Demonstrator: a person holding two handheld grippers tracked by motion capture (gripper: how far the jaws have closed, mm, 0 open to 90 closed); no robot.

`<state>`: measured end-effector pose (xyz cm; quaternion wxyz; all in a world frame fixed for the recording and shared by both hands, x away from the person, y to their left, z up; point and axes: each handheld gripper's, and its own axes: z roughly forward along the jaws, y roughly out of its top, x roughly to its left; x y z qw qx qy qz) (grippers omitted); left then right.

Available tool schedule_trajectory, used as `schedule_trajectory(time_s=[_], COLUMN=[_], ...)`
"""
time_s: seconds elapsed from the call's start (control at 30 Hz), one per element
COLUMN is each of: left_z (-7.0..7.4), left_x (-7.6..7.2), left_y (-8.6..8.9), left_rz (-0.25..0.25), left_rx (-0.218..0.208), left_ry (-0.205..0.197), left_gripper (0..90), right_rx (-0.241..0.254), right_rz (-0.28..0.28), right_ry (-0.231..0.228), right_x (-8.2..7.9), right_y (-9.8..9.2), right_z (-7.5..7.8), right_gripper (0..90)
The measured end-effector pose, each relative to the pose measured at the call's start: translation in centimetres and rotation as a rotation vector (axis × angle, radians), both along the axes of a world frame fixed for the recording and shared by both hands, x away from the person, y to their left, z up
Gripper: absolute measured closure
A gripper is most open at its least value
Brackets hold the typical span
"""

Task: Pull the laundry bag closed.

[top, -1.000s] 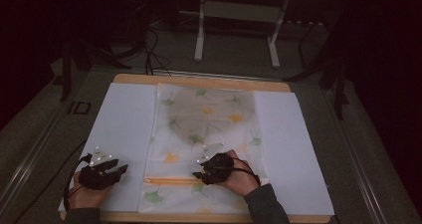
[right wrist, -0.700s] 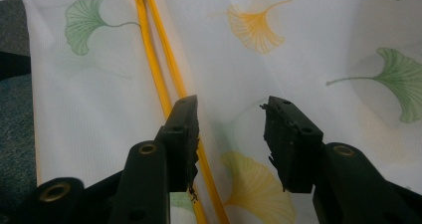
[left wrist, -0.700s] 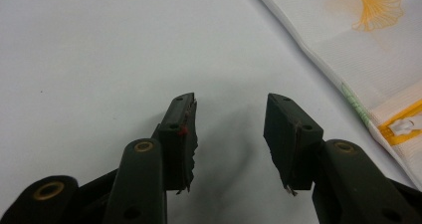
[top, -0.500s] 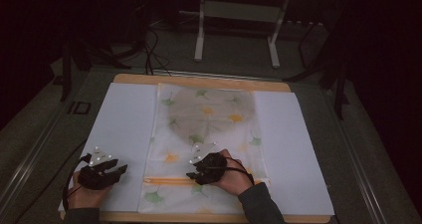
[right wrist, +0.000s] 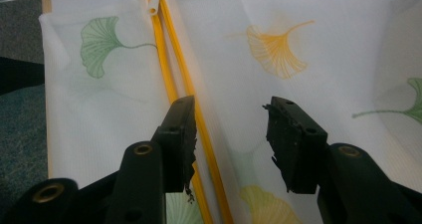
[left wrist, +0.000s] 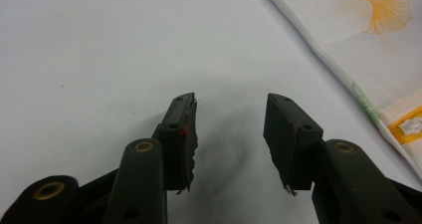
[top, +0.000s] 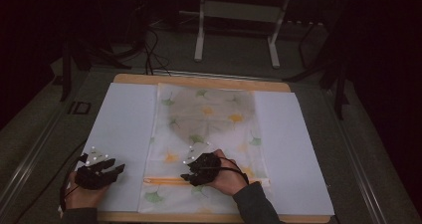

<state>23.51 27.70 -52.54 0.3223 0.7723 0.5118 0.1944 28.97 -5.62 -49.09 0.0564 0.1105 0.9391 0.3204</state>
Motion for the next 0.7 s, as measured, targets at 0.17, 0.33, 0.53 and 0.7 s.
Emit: schedule_trajectory(time_s=[0.17, 0.33, 0.53, 0.7], left_z=[0.0, 0.0, 0.0, 0.1], left_x=[0.0, 0.0, 0.0, 0.0], left_y=[0.0, 0.0, 0.0, 0.0], left_rz=[0.000, -0.001, -0.002, -0.005], left_rx=[0.000, -0.002, -0.005, -0.010], left_ry=[0.000, 0.001, 0.001, 0.001], left_gripper=[56.2, 56.1, 56.2, 56.1], right_rx=[-0.001, -0.012, 0.008, 0.013], right_rz=[0.004, 0.020, 0.029, 0.026], right_ry=[0.006, 0.005, -0.010, -0.008], right_x=[0.0, -0.1, -0.2, -0.3], right_y=[0.6, 1.2, 1.7, 2.2], right_z=[0.0, -0.2, -0.1, -0.1], right_gripper=[53.5, 54.3, 54.6, 54.8])
